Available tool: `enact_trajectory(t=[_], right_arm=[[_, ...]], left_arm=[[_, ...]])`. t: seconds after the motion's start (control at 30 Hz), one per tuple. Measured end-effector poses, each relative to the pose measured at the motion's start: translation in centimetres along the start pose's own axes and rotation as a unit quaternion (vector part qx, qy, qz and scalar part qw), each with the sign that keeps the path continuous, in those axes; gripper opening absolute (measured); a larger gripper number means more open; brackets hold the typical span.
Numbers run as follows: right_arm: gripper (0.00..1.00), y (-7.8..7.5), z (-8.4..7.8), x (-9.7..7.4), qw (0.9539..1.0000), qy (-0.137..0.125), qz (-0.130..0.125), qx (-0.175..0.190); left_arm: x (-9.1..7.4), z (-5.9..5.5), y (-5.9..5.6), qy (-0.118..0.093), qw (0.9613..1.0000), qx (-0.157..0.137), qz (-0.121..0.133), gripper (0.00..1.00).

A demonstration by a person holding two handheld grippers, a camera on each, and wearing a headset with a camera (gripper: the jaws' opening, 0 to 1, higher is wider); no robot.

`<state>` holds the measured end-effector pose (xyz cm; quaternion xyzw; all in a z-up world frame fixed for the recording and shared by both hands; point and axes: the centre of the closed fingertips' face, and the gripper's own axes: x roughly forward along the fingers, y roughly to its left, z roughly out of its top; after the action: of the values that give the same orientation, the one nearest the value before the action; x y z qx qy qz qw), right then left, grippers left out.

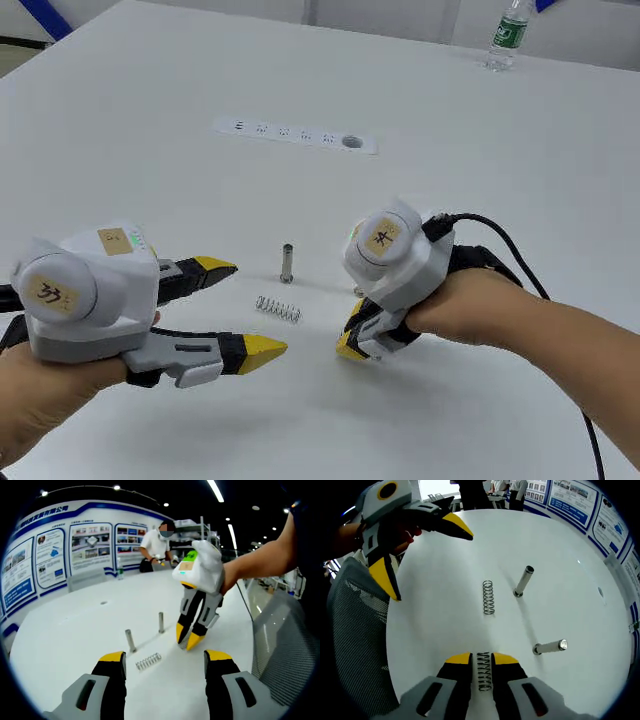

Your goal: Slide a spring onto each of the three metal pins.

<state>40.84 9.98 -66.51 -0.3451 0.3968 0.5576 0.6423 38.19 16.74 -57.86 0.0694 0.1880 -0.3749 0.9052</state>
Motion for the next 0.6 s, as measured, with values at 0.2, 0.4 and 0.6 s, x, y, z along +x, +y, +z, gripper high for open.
enact_trajectory(t=[0.2, 0.4, 0.6], right_arm=[[0.14, -0.1, -0.3, 0.4, 0.9998, 0.018, 0.006, -0.008], [0.12, -0.1, -0.3, 0.3, 0.9998, 0.015, 0.009, 0.0], [0.12, -0.3, -0.1, -0.8, 0.9998, -0.005, 0.002, 0.019]], left_arm=[[0.0, -0.1, 0.0, -0.001, 1.0, -0.003, 0.001, 0.64], [0.1, -0.2, 0.0, -0.001, 1.0, -0.005, 0.001, 0.63], [0.3, 0.1, -0.5, -0.003, 1.0, -0.005, -0.006, 0.63]])
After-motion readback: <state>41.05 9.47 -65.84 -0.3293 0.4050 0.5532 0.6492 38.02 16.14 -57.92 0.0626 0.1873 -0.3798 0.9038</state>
